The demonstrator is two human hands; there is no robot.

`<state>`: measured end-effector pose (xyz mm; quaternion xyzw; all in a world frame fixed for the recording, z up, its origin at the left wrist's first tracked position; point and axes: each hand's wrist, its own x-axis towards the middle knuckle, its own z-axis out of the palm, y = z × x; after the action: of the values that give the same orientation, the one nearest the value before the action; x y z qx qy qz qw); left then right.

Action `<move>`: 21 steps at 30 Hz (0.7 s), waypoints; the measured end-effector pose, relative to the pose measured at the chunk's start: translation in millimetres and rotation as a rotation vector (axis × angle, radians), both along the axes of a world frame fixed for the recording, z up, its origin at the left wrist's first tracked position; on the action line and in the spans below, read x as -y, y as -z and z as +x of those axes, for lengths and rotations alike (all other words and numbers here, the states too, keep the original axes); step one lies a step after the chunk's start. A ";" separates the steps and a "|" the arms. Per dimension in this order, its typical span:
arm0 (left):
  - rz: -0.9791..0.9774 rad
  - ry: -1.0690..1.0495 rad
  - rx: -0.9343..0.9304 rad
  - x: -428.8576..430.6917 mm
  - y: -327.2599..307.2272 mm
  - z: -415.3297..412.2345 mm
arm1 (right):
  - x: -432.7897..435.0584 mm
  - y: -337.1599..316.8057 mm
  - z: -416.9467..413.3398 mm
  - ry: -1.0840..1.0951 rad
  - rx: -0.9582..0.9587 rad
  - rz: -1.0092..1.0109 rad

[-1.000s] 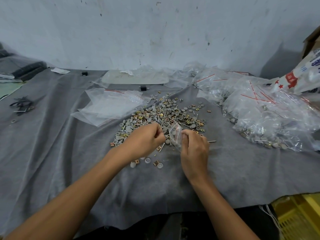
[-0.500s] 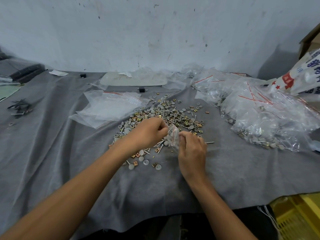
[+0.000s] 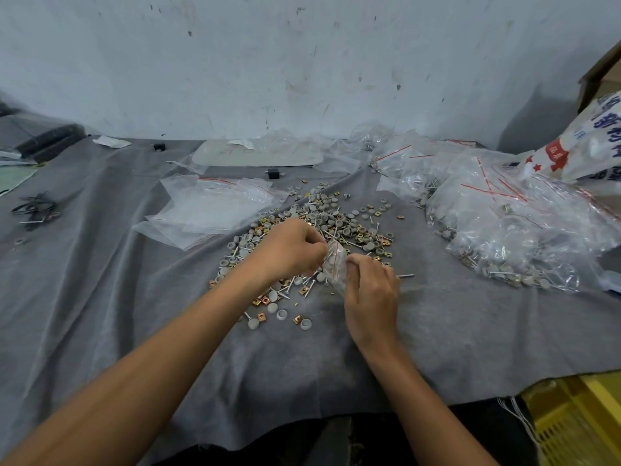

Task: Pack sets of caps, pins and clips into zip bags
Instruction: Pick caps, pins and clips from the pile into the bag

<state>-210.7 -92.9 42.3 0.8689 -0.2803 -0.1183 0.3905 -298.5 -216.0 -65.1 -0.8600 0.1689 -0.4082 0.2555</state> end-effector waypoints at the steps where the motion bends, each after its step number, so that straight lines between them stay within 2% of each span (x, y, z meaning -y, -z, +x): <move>1: -0.042 -0.016 -0.057 1.0 0.1 0.3 | -0.2 0.0 -0.3 -0.004 -0.004 0.002; 7: -0.177 0.008 -0.272 5.0 -0.2 -0.2 | -0.7 -0.3 -0.8 -0.006 0.002 0.013; 9: -0.188 0.009 -0.278 3.2 -0.5 4.0 | -0.4 -0.9 -1.0 -0.008 0.007 0.013; 11: -0.137 -0.036 -0.129 -1.4 2.7 11.0 | 1.1 0.2 -1.0 -0.007 0.011 0.018; 14: 0.070 -0.076 0.191 -8.6 14.9 15.5 | 2.1 1.4 0.1 -0.012 0.015 0.031; 18: 0.450 0.028 0.256 -6.5 45.3 5.9 | 2.2 1.3 -0.7 -0.010 0.011 0.032; 21: 0.544 -0.014 0.356 -3.9 60.5 4.6 | 1.4 0.4 -1.7 -0.012 0.026 0.035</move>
<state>-206.2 -89.0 -18.2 0.9503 -0.2963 -0.0325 0.0898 -300.2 -217.5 -65.5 -0.8510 0.1674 -0.4149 0.2750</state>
